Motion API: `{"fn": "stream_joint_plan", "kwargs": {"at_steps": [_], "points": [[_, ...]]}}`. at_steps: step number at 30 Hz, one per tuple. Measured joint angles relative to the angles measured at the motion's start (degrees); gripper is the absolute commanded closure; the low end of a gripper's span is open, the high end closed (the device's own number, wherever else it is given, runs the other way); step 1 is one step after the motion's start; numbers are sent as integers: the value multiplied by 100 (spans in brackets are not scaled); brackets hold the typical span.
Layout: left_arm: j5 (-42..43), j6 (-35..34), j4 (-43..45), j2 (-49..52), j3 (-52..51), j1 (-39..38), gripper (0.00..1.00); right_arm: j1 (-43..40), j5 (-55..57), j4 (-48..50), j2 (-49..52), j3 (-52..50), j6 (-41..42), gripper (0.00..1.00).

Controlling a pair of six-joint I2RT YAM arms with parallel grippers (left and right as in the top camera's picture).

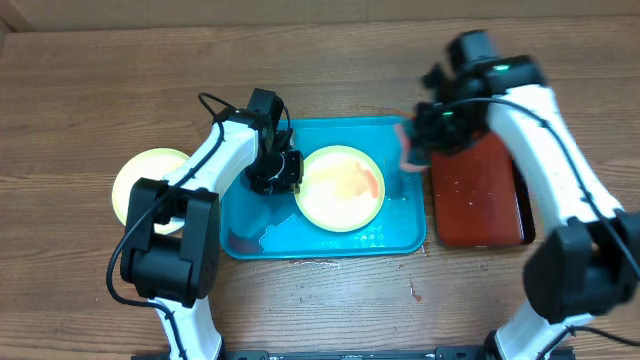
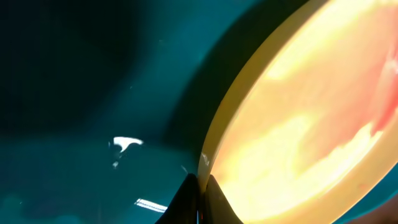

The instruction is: Clean dirty plates on tray and stack at the side

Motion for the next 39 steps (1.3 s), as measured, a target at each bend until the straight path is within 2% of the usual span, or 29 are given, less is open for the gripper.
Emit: {"fn": "stream_joint_plan", "kwargs": {"at_steps": [3, 7, 13, 19, 21, 22, 29, 35, 39], "points": [[-284, 17, -184, -227, 61, 0, 96, -437, 557, -273, -81, 2, -4, 96], [-772, 20, -350, -726, 192, 0, 96, -872, 1246, -120, -79, -109, -4, 96], [-1283, 22, -529, -1561, 256, 0, 96, -1119, 1692, 748, -79, -955, -85, 96], [-1687, 39, -667, -2081, 264, 0, 96, -1123, 1910, 2020, -57, -2057, -243, 95], [-1814, 39, -704, -2203, 264, 0, 96, -1123, 1930, 2179, -57, -2280, -278, 81], [-1880, 42, -732, -2267, 264, 0, 96, -1123, 1934, 2221, -57, -2371, -293, 78], [-2129, 42, -931, -2441, 264, 87, 96, -1123, 1939, 2227, -57, -2481, -330, 66], [-2184, 42, -1080, -2441, 269, 398, 96, -1123, 1790, 1836, -57, -2352, -328, 36], [-2223, 63, -1416, -2441, 352, 734, 96, -1123, 1469, 1316, -59, -1652, -297, 23]]}}
